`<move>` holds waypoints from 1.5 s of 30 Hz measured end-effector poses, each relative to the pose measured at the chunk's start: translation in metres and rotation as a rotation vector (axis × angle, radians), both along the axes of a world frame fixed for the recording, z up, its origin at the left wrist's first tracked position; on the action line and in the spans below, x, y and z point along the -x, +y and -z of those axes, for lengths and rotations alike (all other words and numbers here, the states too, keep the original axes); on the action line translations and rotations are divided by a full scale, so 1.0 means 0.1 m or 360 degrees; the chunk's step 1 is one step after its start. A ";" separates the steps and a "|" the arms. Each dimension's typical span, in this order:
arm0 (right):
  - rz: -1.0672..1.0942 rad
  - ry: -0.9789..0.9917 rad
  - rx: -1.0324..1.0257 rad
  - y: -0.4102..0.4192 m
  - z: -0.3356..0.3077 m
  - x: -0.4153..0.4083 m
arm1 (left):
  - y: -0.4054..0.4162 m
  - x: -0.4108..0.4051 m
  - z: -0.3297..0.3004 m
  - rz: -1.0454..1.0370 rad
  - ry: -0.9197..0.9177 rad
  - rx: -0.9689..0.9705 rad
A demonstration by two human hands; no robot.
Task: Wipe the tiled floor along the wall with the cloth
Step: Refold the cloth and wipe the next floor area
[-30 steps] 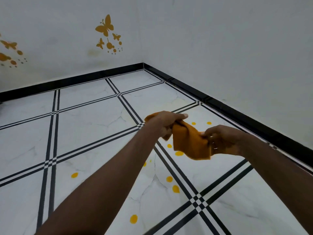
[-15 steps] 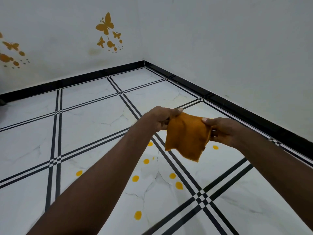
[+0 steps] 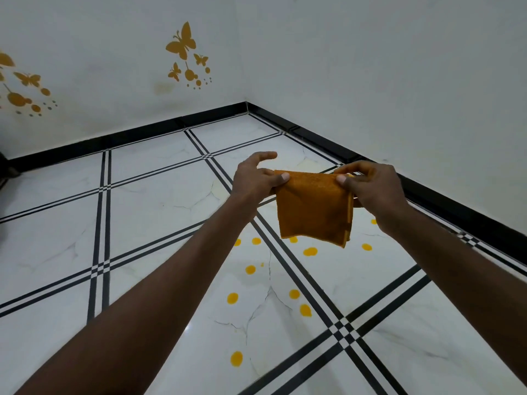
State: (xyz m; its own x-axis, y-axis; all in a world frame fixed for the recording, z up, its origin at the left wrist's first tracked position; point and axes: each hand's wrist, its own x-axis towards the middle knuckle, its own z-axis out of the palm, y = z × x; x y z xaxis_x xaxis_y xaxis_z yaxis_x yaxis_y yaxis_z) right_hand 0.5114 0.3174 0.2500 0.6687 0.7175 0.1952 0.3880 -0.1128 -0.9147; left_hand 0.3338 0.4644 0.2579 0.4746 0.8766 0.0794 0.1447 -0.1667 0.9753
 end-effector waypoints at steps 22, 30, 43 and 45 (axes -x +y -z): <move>-0.0963 -0.0305 0.0588 0.79 0.61 1.46 | 0.22 2.19 0.44 0.0235 0.1316 -0.0302; -0.1042 -0.0682 0.0763 1.00 1.64 2.38 | -0.08 3.18 1.48 -0.0013 0.1234 -0.0343; -0.1148 -0.1490 0.0750 0.34 3.37 3.66 | -0.46 3.70 2.95 -0.0070 0.1514 -0.0104; -0.1349 -0.1508 0.0863 0.40 3.60 3.75 | -0.32 3.80 3.02 -0.0118 0.1630 -0.0110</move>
